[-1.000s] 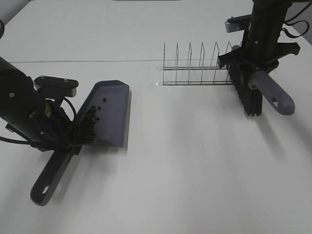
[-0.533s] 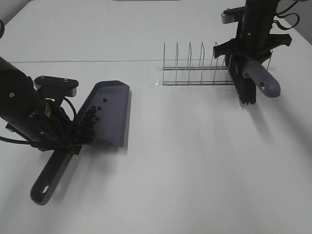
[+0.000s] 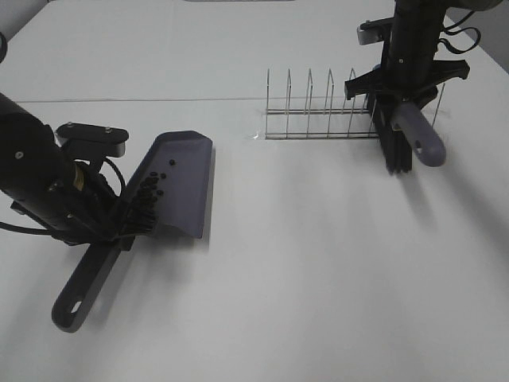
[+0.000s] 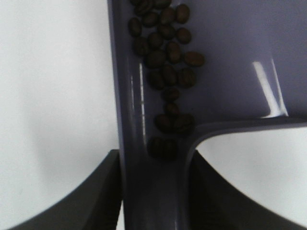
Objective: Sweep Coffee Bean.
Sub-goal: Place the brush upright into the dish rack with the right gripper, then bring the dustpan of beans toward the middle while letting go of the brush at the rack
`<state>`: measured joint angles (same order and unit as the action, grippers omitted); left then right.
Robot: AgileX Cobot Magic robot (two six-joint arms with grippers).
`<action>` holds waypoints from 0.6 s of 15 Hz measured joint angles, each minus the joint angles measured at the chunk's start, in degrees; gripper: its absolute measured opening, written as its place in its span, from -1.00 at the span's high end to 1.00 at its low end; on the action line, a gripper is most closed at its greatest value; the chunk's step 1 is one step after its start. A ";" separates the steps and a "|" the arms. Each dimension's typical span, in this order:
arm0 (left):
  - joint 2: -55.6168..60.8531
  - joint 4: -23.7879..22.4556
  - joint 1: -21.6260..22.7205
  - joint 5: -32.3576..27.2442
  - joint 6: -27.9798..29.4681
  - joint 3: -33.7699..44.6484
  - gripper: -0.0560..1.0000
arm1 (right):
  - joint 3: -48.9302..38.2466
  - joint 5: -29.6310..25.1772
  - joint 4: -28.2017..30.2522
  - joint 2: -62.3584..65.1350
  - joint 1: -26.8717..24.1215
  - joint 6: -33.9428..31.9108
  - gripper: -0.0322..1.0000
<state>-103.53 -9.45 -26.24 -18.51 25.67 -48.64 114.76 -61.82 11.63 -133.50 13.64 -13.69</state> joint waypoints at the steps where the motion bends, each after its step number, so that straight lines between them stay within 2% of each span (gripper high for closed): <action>1: 0.00 0.17 0.00 0.74 0.00 0.00 0.18 | 0.06 0.23 -0.57 0.00 0.06 0.00 -0.08; 2: 0.00 1.15 0.00 0.74 0.00 0.00 0.18 | 0.06 0.11 -0.63 0.00 0.17 -0.06 -0.32; 3: 0.00 2.46 0.00 0.74 0.00 0.00 0.18 | 0.06 -0.69 -0.86 0.23 0.17 -0.11 -0.47; 5: 0.00 4.70 0.00 1.78 0.00 0.00 0.18 | 0.23 -2.46 -0.86 0.97 0.17 -0.11 -0.55; 9: 0.00 6.59 0.00 5.10 0.00 0.00 0.18 | 0.34 -6.30 -1.15 4.35 0.23 -0.11 -0.57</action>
<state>-103.53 -2.86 -26.24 -13.41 25.67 -48.64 115.11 -68.12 10.49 -129.14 13.87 -13.81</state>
